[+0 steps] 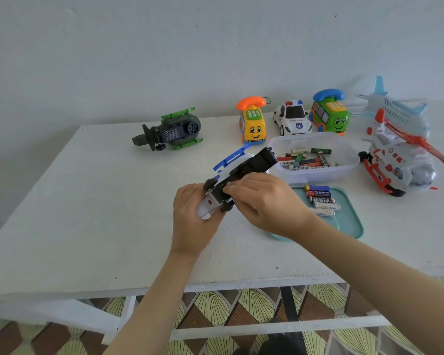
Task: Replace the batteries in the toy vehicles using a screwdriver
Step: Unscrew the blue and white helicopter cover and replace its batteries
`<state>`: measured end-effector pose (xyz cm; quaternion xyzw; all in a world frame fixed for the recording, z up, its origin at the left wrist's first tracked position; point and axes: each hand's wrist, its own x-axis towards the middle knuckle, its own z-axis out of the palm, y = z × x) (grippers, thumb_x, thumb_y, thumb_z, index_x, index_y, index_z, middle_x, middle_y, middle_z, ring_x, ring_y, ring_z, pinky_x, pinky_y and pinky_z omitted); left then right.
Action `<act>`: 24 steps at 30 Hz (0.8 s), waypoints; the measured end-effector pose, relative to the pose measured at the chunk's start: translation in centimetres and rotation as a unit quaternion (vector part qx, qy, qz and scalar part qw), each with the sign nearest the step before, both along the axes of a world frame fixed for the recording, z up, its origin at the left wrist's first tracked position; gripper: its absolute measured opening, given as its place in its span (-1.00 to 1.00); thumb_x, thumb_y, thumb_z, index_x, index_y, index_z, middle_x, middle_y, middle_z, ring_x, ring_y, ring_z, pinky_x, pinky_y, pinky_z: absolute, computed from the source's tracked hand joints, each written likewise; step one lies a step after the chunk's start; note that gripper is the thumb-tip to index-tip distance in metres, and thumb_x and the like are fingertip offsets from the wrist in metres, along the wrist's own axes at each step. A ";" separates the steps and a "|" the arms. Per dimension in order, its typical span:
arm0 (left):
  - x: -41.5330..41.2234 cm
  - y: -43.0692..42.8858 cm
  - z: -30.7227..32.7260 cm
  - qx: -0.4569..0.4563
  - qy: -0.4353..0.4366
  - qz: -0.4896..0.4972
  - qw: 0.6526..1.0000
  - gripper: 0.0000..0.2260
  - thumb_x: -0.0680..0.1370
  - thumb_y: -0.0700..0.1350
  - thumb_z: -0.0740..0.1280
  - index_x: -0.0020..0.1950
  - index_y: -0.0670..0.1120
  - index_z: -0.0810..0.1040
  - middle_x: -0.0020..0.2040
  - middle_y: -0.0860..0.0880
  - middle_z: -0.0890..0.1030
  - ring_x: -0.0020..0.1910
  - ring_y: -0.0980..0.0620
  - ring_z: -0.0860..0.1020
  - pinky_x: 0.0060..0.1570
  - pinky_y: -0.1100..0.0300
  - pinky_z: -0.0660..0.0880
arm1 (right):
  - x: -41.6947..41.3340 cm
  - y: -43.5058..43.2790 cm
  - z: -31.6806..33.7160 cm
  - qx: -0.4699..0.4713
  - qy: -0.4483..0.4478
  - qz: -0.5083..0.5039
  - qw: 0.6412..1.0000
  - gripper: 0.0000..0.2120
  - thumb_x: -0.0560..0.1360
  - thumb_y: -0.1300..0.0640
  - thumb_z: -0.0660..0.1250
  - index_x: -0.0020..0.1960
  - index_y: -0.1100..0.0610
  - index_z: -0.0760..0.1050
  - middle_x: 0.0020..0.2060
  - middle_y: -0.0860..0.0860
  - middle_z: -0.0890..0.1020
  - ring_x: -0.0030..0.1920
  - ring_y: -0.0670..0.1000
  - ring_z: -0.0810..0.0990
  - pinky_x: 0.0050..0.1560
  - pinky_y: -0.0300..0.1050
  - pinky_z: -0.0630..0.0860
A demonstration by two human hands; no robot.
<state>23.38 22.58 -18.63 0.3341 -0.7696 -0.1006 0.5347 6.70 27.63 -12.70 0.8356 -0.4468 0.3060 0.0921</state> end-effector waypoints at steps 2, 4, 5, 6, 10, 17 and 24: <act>0.0 -0.1 -0.1 0.001 0.005 -0.003 1.000 -0.64 0.47 0.05 0.41 0.03 -0.25 0.60 -0.06 0.06 0.52 0.02 0.18 0.40 0.07 0.33 0.38 | -0.1 0.2 0.0 0.009 -0.003 -0.005 1.000 -0.81 0.48 0.28 0.29 0.00 0.27 0.64 -0.08 0.10 0.69 -0.13 0.12 0.64 -0.12 0.01 0.59; 0.0 0.0 -0.1 0.000 0.010 -0.009 1.000 -0.61 0.50 0.10 0.38 0.03 -0.24 0.60 -0.05 0.08 0.51 0.02 0.17 0.40 0.07 0.34 0.38 | 0.0 0.4 0.0 0.016 -0.016 -0.016 1.000 -0.80 0.47 0.27 0.29 0.01 0.26 0.65 -0.09 0.11 0.67 -0.12 0.12 0.63 -0.12 0.00 0.59; 0.0 0.0 -0.1 -0.001 0.010 -0.012 1.000 -0.60 0.50 0.11 0.38 0.04 -0.24 0.60 -0.04 0.08 0.50 0.02 0.17 0.40 0.07 0.35 0.37 | 0.0 0.4 0.0 0.019 -0.022 -0.022 0.999 -0.80 0.47 0.27 0.28 0.01 0.26 0.65 -0.11 0.12 0.66 -0.13 0.12 0.63 -0.14 -0.01 0.58; 0.0 -0.1 -0.1 -0.002 0.009 -0.014 1.000 -0.61 0.50 0.09 0.39 0.04 -0.24 0.60 -0.04 0.08 0.50 0.02 0.17 0.40 0.08 0.35 0.37 | 0.1 0.5 0.1 0.021 -0.027 -0.027 0.999 -0.79 0.47 0.26 0.27 0.00 0.26 0.66 -0.13 0.12 0.66 -0.14 0.12 0.62 -0.15 -0.03 0.58; 0.0 -0.1 -0.2 -0.006 0.004 -0.014 1.000 -0.68 0.45 -0.01 0.43 0.04 -0.25 0.60 -0.06 0.05 0.53 0.02 0.18 0.40 0.08 0.37 0.36 | 0.7 1.0 0.4 0.035 -0.051 -0.045 0.997 -0.77 0.46 0.23 0.24 -0.05 0.24 0.67 -0.20 0.08 0.65 -0.17 0.08 0.62 -0.14 -0.12 0.57; 0.0 0.3 0.2 -0.013 0.003 -0.010 1.000 -0.64 0.50 0.05 0.39 0.04 -0.26 0.60 -0.09 -0.06 0.60 0.00 0.13 0.43 0.07 0.35 0.37 | 1.3 1.1 0.3 0.086 -0.081 -0.099 0.988 -0.79 0.41 0.26 0.31 -0.02 0.19 0.67 -0.20 0.04 0.64 -0.18 0.06 0.56 -0.19 -0.14 0.50; -0.3 0.6 0.3 -0.038 -0.010 0.000 0.999 -0.67 0.45 -0.02 0.41 0.01 -0.29 0.61 -0.12 -0.13 0.62 -0.02 0.04 0.46 0.11 0.41 0.35 | 1.5 1.0 1.1 0.082 0.047 -0.133 0.987 -0.83 0.35 0.29 0.32 -0.15 0.16 0.67 -0.34 0.05 0.54 -0.31 0.07 0.50 -0.35 -0.18 0.24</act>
